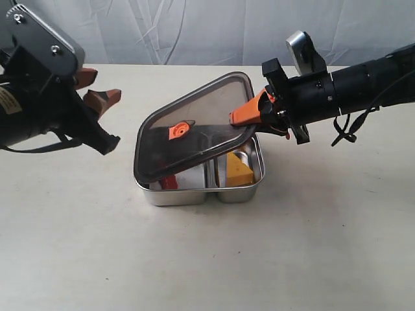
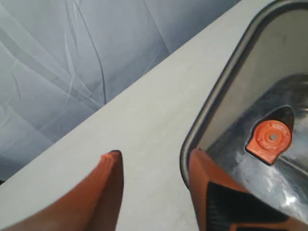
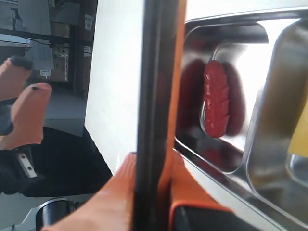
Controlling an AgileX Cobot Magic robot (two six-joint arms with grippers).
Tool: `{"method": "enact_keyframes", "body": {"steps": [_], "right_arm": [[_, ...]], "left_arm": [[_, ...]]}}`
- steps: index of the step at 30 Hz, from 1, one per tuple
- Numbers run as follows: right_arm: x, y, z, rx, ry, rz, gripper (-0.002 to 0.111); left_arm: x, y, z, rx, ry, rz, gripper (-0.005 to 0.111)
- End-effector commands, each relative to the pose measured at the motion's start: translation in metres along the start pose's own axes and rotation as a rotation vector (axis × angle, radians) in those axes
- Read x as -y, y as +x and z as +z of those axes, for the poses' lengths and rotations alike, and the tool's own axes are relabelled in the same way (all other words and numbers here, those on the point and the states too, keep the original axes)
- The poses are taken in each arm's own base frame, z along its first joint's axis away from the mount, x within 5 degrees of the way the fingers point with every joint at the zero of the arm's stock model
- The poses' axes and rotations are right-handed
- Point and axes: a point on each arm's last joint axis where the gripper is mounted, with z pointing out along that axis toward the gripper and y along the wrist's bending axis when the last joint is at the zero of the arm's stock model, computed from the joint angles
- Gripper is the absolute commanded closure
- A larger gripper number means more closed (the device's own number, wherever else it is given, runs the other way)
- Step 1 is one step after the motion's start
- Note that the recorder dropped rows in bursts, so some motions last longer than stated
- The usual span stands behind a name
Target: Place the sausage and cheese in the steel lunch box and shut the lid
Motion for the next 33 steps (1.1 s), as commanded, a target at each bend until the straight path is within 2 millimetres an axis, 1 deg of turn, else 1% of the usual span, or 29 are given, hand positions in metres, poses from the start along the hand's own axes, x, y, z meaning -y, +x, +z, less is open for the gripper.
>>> {"method": "enact_keyframes", "body": {"steps": [1,2,3,4,6,7,8,10,14,18,25,28,33], "right_arm": [[0.003,-0.001,-0.002,0.004,0.036,-0.033,0.109],[0.005,0.000,-0.001,-0.012,0.052,-0.042,0.109],[0.006,0.000,-0.001,-0.014,0.053,-0.041,0.109],[0.005,0.000,-0.001,-0.016,0.046,-0.036,0.109],[0.005,0.000,-0.001,-0.015,0.041,-0.014,0.109],[0.005,0.001,-0.001,-0.018,0.045,-0.010,0.109],[0.005,0.001,-0.001,-0.021,0.050,0.062,0.109],[0.005,0.001,-0.001,-0.019,0.046,0.136,0.109],[0.006,0.003,-0.001,-0.041,0.061,0.126,0.109],[0.002,0.002,-0.001,-0.031,0.013,0.150,0.109],[0.007,0.005,-0.001,-0.060,0.076,0.119,0.109],[0.002,0.003,-0.001,-0.041,0.015,0.141,0.109],[-0.015,-0.007,-0.003,0.054,-0.174,0.158,0.109]], "left_arm": [[0.015,0.004,0.013,-0.009,0.056,0.060,0.074],[0.022,0.005,0.017,-0.005,0.080,0.099,0.082],[0.023,0.006,0.019,-0.004,0.086,0.116,0.085],[0.025,0.007,0.022,-0.007,0.097,0.139,0.091],[0.025,0.007,0.023,-0.001,0.094,0.138,0.093],[0.025,0.007,0.023,0.007,0.091,0.138,0.093],[0.024,0.005,0.023,0.028,0.082,0.137,0.093],[0.024,0.004,0.023,0.035,0.079,0.137,0.093],[0.024,0.004,0.023,0.035,0.079,0.137,0.093],[0.024,0.004,0.023,0.035,0.079,0.137,0.093],[0.024,0.005,0.023,0.029,0.081,0.137,0.093],[0.024,0.005,0.023,0.029,0.081,0.137,0.093],[0.024,0.005,0.023,0.027,0.082,0.137,0.093]]}}
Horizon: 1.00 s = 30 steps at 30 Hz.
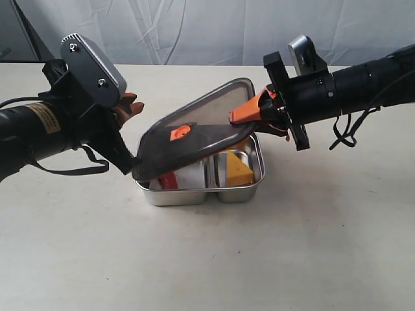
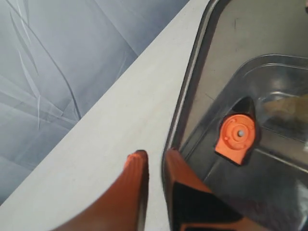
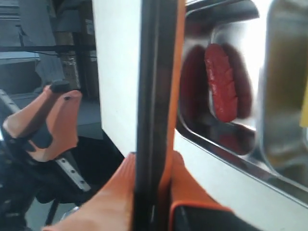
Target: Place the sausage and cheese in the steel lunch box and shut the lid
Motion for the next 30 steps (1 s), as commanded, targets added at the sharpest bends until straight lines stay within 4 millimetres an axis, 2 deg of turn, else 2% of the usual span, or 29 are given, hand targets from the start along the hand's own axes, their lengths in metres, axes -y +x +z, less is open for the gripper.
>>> {"method": "enact_keyframes", "body": {"steps": [1,4,11,22,30], "right_arm": [[-0.014,-0.007,-0.003,0.071,-0.159,-0.001,0.109],[-0.013,-0.006,-0.002,0.059,-0.145,-0.011,0.109],[0.006,0.000,-0.002,-0.014,0.063,-0.063,0.109],[0.013,-0.001,-0.002,-0.006,0.142,-0.089,0.109],[0.020,-0.002,-0.003,-0.003,0.217,-0.095,0.109]], "left_arm": [[0.001,-0.002,0.000,0.008,0.002,-0.006,0.093],[0.001,-0.002,0.000,0.008,0.002,-0.006,0.093],[0.001,-0.002,0.000,0.008,0.002,-0.006,0.093],[0.002,-0.001,0.002,0.004,0.005,-0.006,0.093],[0.023,0.028,0.028,-0.106,0.143,0.113,0.094]]}}
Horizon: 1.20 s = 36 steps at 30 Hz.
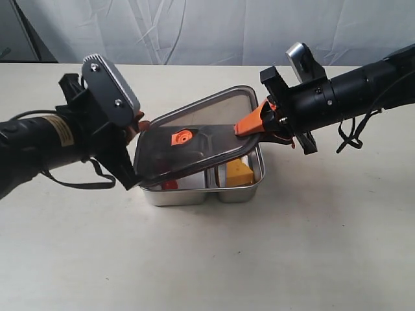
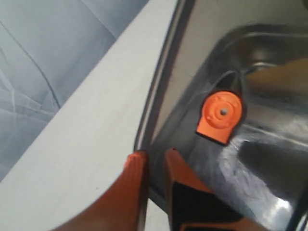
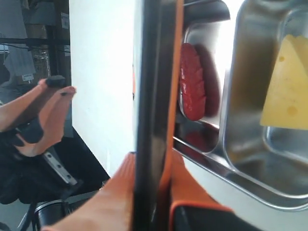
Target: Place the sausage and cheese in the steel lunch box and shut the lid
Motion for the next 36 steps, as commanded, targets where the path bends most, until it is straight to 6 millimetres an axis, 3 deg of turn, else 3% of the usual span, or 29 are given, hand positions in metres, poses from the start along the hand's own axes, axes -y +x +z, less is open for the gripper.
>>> {"method": "enact_keyframes", "body": {"steps": [1,7,12,19,21,27,29,36], "right_arm": [[0.008,-0.002,-0.002,0.011,0.087,-0.039,0.109],[0.012,-0.001,-0.002,-0.006,0.130,-0.064,0.109],[0.017,0.001,-0.003,-0.034,0.181,-0.083,0.109],[0.017,0.003,0.001,-0.046,0.209,-0.081,0.108],[0.017,0.003,0.002,-0.036,0.218,-0.072,0.099],[0.017,0.003,0.002,-0.036,0.219,-0.066,0.056],[0.016,0.004,0.002,-0.047,0.211,-0.065,0.052],[0.018,0.008,0.001,-0.091,0.232,-0.086,0.053]], "left_arm": [[0.014,0.013,0.018,-0.045,0.081,0.043,0.094],[0.022,0.026,0.031,-0.081,0.114,0.040,0.095],[0.028,0.033,0.035,-0.115,0.163,0.104,0.107],[0.031,0.038,0.038,-0.147,0.179,0.104,0.107],[0.034,0.042,0.038,-0.174,0.200,0.125,0.107],[0.041,0.040,0.039,-0.168,0.228,0.160,0.107],[0.042,0.041,0.040,-0.174,0.231,0.160,0.107],[0.042,0.043,0.039,-0.196,0.239,0.162,0.107]]}}
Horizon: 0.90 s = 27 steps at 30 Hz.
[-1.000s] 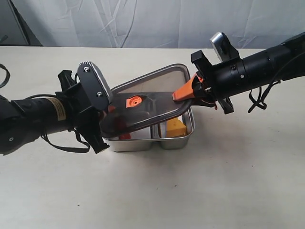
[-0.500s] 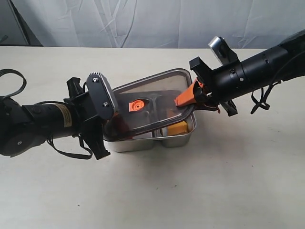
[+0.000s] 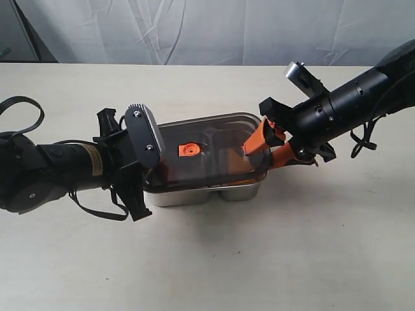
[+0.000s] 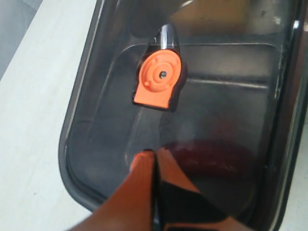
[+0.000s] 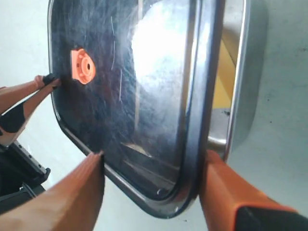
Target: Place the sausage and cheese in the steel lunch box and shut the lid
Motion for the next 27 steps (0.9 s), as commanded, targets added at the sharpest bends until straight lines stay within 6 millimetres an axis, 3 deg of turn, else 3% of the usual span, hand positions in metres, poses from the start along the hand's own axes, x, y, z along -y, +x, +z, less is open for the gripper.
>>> {"method": "enact_keyframes", "body": {"steps": [1,6,14,15,17,19,20,27], "right_arm": [[0.002,0.005,-0.002,-0.047,0.027,-0.023,0.053],[0.001,0.001,-0.013,-0.072,0.136,-0.038,0.053],[-0.024,-0.014,-0.039,0.019,0.171,-0.092,0.053],[-0.025,-0.015,-0.041,0.030,0.173,-0.097,0.058],[-0.028,-0.015,-0.038,0.035,0.174,-0.106,0.075],[-0.031,-0.015,-0.031,0.038,0.192,-0.146,0.103],[-0.032,-0.015,-0.027,0.037,0.198,-0.175,0.108],[-0.034,-0.013,0.016,-0.024,0.232,-0.261,0.106]], "left_arm": [[0.011,0.010,0.003,-0.085,0.062,0.021,0.107],[0.011,0.010,0.003,-0.085,0.062,0.021,0.107],[0.010,0.009,0.003,-0.081,0.061,0.021,0.107],[0.010,0.009,0.003,-0.081,0.061,0.021,0.107],[0.010,0.009,0.003,-0.081,0.061,0.021,0.107],[0.010,0.009,0.003,-0.081,0.061,0.021,0.107],[0.010,0.009,0.003,-0.081,0.061,0.021,0.107],[0.010,0.009,0.003,-0.081,0.061,0.021,0.107]]}}
